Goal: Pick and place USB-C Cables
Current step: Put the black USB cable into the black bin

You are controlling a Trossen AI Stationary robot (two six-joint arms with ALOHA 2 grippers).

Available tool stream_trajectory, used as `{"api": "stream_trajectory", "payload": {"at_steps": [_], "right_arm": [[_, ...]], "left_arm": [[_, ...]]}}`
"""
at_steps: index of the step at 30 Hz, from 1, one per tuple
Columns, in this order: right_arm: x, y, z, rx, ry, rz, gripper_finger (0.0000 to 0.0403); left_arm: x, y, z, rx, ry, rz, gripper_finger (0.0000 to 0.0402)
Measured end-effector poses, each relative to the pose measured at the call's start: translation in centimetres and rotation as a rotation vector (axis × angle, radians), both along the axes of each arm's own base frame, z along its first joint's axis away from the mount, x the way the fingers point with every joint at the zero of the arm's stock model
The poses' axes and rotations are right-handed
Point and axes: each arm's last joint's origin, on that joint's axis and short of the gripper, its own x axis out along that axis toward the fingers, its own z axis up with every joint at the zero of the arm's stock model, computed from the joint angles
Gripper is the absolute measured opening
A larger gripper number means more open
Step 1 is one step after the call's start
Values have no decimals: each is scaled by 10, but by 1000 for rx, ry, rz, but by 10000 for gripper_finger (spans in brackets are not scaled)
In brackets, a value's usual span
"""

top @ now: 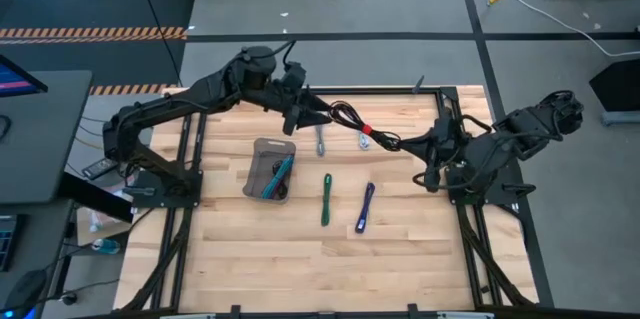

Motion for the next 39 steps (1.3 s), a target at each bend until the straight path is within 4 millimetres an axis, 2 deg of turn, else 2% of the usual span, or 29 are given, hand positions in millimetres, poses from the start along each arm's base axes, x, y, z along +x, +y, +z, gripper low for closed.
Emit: {"api": "stream_trajectory", "payload": {"at_steps": [6, 16, 21, 30, 39], "right_arm": [[2, 1, 2, -6, -13, 15, 2], [10, 4, -3, 1, 18, 17, 2], [15, 2, -6, -1, 33, -2, 2], [18, -2, -6, 5, 43, -4, 2], [20, 3, -2, 33, 7, 59, 2]], "left_arm": [[4, 1, -3, -12, 1, -1, 256], [7, 1, 12, 16, -150, -4, 256], [8, -5, 14, -21, -162, -17, 256], [9, -11, 8, -37, -93, -45, 256], [11, -10, -4, -23, -6, -49, 256]]}}
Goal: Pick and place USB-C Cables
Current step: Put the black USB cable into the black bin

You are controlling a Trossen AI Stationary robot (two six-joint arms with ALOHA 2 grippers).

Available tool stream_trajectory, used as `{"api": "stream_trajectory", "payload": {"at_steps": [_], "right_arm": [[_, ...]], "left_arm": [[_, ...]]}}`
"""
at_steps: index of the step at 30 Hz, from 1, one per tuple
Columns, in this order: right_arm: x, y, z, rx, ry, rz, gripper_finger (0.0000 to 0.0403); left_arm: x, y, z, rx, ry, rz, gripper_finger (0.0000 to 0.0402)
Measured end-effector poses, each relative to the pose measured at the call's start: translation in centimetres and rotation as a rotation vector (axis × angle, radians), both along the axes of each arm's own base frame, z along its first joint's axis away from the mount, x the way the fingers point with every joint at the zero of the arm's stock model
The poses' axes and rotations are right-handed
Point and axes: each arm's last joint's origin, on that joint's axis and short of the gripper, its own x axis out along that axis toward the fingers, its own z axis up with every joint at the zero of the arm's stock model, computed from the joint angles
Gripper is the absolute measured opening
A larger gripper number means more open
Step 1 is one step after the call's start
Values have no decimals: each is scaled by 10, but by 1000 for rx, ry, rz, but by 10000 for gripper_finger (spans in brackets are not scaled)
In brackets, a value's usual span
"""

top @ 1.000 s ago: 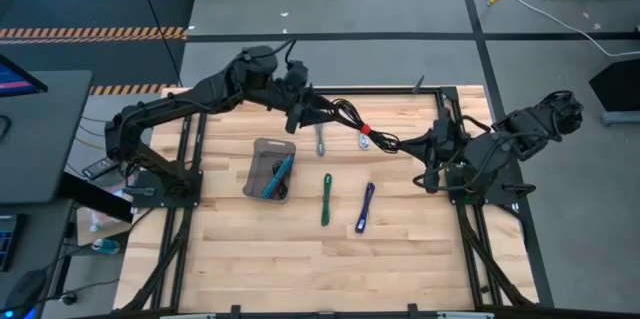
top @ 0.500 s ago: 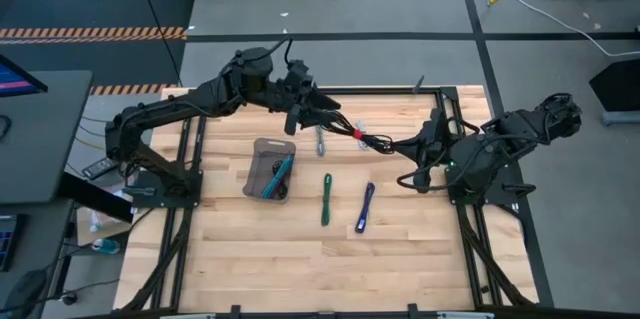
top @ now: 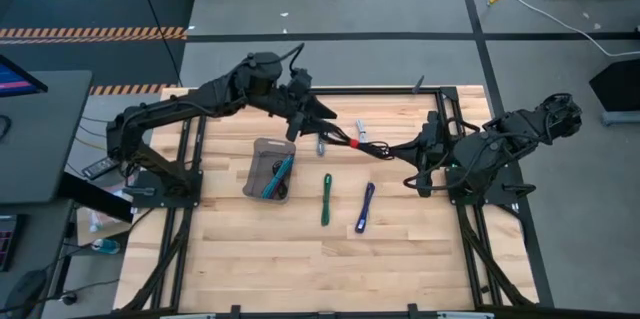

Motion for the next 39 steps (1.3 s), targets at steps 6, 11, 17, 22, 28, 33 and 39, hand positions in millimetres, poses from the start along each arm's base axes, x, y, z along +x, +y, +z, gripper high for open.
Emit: {"api": "stream_trajectory", "payload": {"at_steps": [6, 11, 17, 22, 28, 33, 39], "right_arm": [[1, 1, 1, 27, -11, 23, 2], [1, 2, 2, 29, -17, 40, 2], [1, 1, 3, -12, -18, 41, 2], [-1, -4, 5, -34, -23, 32, 2], [-5, -9, 8, -46, -31, 24, 2], [-5, -9, 8, -54, -31, 28, 2], [-6, -9, 8, -53, -31, 28, 2]], "left_arm": [[2, 4, -2, 7, 5, 15, 256], [0, 8, -3, 6, 16, 31, 256], [-2, 10, -8, 4, 64, 35, 256], [0, 2, -9, -21, 82, 16, 256], [2, -14, -12, -36, 108, -59, 256], [5, -23, -15, -18, 126, -91, 256], [11, -28, -20, -7, 137, -95, 254]]}}
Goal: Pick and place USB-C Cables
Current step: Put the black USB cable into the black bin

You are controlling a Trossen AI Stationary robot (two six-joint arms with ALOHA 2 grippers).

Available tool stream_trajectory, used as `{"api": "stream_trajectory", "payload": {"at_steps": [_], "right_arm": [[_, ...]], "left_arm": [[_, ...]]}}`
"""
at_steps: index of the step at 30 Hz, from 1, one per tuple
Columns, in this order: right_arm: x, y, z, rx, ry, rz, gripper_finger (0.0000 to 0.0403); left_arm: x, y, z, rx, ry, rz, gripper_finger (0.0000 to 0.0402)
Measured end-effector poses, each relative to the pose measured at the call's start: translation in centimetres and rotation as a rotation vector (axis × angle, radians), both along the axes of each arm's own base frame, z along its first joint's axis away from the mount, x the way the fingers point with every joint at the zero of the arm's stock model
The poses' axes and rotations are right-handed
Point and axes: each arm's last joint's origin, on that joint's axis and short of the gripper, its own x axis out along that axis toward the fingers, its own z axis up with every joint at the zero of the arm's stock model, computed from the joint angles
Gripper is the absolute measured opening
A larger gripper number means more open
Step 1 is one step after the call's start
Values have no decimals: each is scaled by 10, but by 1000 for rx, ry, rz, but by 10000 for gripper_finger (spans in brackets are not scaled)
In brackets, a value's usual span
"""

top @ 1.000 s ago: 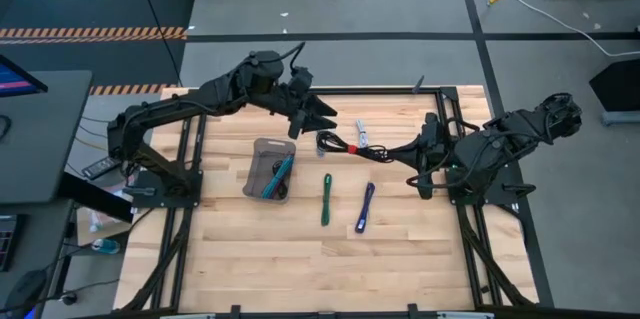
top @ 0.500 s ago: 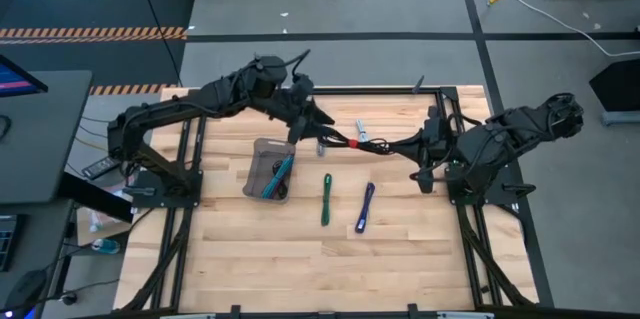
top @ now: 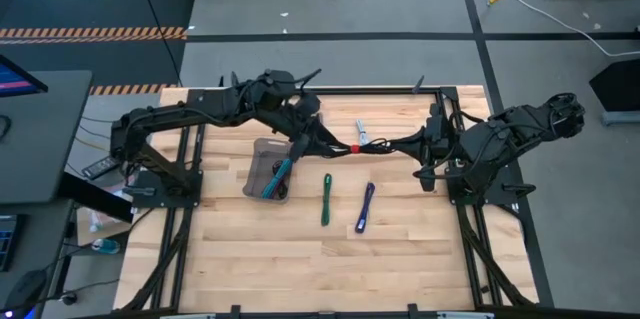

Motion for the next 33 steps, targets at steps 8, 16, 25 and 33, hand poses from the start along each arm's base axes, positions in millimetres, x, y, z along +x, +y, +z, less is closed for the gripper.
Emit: {"api": "stream_trajectory", "payload": {"at_steps": [8, 16, 25, 33], "right_arm": [[0, 0, 0, 3, -1, -1, 2], [0, 0, 0, 3, -2, -1, 2], [0, 0, 0, 2, -1, -1, 13], [5, 3, 14, 9, -133, 22, 85]], "left_arm": [[9, 3, -13, 3, 55, 25, 202], [9, 3, -15, 20, 63, 36, 82], [10, 0, -15, 100, 50, 63, 18], [9, 2, -14, 108, 52, 92, 17]]}}
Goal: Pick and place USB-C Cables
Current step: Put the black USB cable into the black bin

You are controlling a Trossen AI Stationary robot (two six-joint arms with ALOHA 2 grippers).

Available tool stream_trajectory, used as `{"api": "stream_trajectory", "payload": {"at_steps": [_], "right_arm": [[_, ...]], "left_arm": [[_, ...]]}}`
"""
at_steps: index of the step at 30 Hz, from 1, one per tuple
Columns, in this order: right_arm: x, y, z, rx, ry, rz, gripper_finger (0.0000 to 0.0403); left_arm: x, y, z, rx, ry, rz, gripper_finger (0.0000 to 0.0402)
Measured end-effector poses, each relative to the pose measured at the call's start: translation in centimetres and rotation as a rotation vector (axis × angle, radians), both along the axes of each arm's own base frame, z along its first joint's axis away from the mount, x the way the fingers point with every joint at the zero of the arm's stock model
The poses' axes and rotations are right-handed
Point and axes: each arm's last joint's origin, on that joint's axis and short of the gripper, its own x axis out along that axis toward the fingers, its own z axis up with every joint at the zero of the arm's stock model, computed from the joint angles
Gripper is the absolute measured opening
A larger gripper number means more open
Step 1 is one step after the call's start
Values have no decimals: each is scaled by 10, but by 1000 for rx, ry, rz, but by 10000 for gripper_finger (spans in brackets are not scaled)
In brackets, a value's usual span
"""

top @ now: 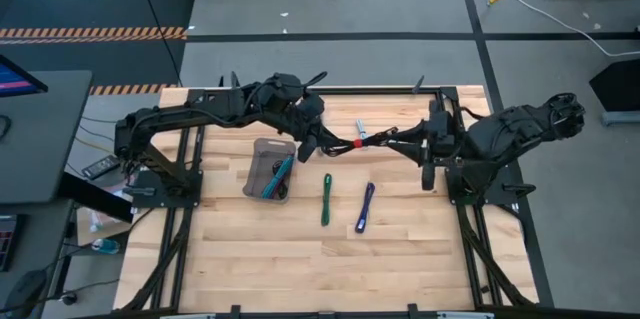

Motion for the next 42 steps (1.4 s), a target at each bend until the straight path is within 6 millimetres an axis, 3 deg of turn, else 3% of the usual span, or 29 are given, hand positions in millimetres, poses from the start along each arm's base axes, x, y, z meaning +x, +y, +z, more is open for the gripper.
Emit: {"api": "stream_trajectory", "payload": {"at_steps": [9, 14, 24, 32, 42], "right_arm": [[1, 0, 1, -36, -4, -6, 181], [-4, -3, 3, -29, -15, -8, 208], [-8, -4, 4, -21, -21, -10, 206], [-9, -5, 1, -36, 11, -5, 205], [-11, -5, -4, -59, 70, 9, 205]], "left_arm": [[0, 0, -1, 3, 10, -2, 17], [-9, 1, -16, 65, 188, 74, 17], [-45, -5, -31, 176, 577, 583, 17], [-75, -50, -30, 59, 650, 943, 17], [-87, -123, -33, -142, 469, 1133, 17]]}}
